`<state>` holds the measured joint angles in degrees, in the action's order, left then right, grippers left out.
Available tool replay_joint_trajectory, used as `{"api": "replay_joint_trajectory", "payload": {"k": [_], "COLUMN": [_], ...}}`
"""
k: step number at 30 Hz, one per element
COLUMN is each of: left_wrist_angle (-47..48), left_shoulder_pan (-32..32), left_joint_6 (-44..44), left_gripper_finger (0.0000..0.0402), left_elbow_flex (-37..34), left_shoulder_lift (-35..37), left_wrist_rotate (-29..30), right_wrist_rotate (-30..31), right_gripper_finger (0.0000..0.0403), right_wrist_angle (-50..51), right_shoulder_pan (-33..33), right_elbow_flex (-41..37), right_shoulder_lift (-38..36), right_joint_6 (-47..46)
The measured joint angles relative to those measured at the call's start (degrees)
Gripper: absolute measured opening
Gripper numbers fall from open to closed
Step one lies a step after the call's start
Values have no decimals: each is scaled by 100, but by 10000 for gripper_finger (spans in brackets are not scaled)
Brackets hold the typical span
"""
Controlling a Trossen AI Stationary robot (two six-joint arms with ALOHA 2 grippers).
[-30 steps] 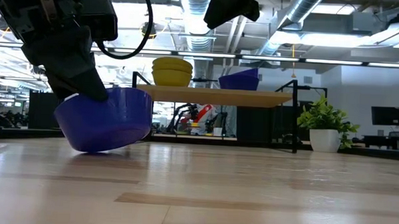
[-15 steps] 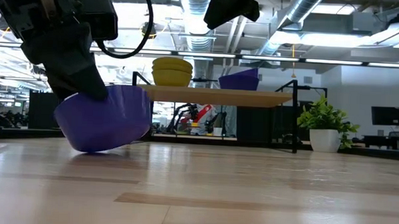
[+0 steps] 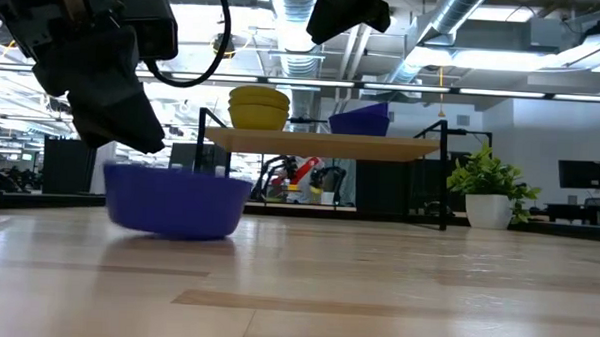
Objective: Pick & Place Mini bowls
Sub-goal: Stack the blue bowl on top of the blue bowl on the shelf
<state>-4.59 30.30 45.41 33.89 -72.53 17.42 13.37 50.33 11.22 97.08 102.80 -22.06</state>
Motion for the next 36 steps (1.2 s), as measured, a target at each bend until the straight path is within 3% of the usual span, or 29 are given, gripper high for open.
{"api": "replay_joint_trajectory", "payload": {"k": [22,36], "left_wrist_angle": [-106,-97], "left_shoulder_pan": [-2,0], "left_joint_6": [2,-454], "left_gripper_finger": [86,65], "left_elbow_flex": [7,11], "left_shoulder_lift": [0,0], "left_wrist_rotate": [-1,-760], "right_wrist_rotate": [-8,-422], "right_gripper_finger": [67,67], "right_wrist_angle": [10,99], "right_shoulder_pan": [0,42], "right_elbow_flex": [2,2], "right_shoulder_lift": [0,0], "right_joint_6": [0,0]}}
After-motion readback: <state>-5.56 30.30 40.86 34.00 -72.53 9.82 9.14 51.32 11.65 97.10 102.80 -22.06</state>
